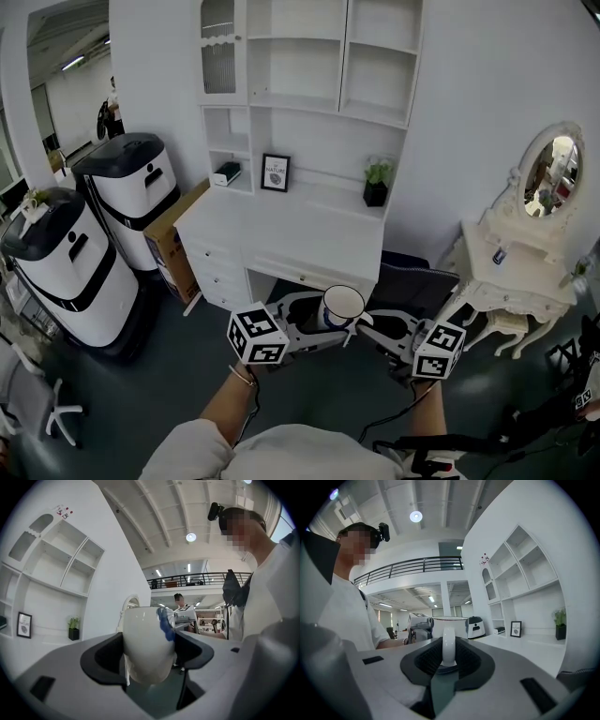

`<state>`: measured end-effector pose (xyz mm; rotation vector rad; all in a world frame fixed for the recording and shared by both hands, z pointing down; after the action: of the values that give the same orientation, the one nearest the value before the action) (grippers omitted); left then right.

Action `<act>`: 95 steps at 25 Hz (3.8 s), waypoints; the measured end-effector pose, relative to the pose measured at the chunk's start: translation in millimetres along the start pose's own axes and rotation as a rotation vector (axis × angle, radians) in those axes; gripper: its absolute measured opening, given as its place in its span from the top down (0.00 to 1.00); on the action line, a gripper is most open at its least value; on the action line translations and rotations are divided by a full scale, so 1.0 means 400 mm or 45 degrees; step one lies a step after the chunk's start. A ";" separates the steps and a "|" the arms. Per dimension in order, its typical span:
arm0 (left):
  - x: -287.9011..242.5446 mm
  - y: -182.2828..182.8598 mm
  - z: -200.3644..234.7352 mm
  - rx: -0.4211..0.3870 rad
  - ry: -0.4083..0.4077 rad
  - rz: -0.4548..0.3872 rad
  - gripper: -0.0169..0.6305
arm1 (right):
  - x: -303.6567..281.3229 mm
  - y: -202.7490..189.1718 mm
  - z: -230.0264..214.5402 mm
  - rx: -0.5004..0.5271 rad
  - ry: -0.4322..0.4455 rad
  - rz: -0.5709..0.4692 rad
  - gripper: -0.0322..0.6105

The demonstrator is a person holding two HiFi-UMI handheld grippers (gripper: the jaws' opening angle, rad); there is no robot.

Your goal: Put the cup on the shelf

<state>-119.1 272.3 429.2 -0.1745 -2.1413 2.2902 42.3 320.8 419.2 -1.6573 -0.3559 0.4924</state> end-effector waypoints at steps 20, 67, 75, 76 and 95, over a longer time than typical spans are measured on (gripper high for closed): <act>-0.098 -0.021 0.076 0.047 -0.034 0.050 0.43 | 0.035 -0.032 -0.112 -0.052 -0.013 0.003 0.83; -0.323 0.068 0.952 0.036 -0.084 0.032 0.43 | -0.273 0.104 -0.931 -0.068 -0.103 -0.006 0.83; -0.366 0.043 1.001 0.071 -0.097 0.056 0.43 | -0.270 0.083 -0.991 -0.098 -0.123 0.027 0.83; -0.373 0.040 1.007 0.075 -0.092 0.060 0.43 | -0.269 0.078 -1.002 -0.107 -0.121 0.026 0.83; -0.465 0.172 1.218 -0.041 0.022 0.006 0.43 | -0.304 0.207 -1.255 -0.005 -0.040 -0.051 0.83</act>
<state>30.9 -231.3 406.8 -0.1987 -2.1734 2.2491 190.1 -180.7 401.7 -1.6445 -0.4126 0.4888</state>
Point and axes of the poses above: the fingertips, and each gripper's own axes: x backward along the fingers, z to its left, y out of its top, the point moved 7 cm from there along x, backward along the fingers, and after that the axes turned 4 degrees about z, right-handed, at the moved point
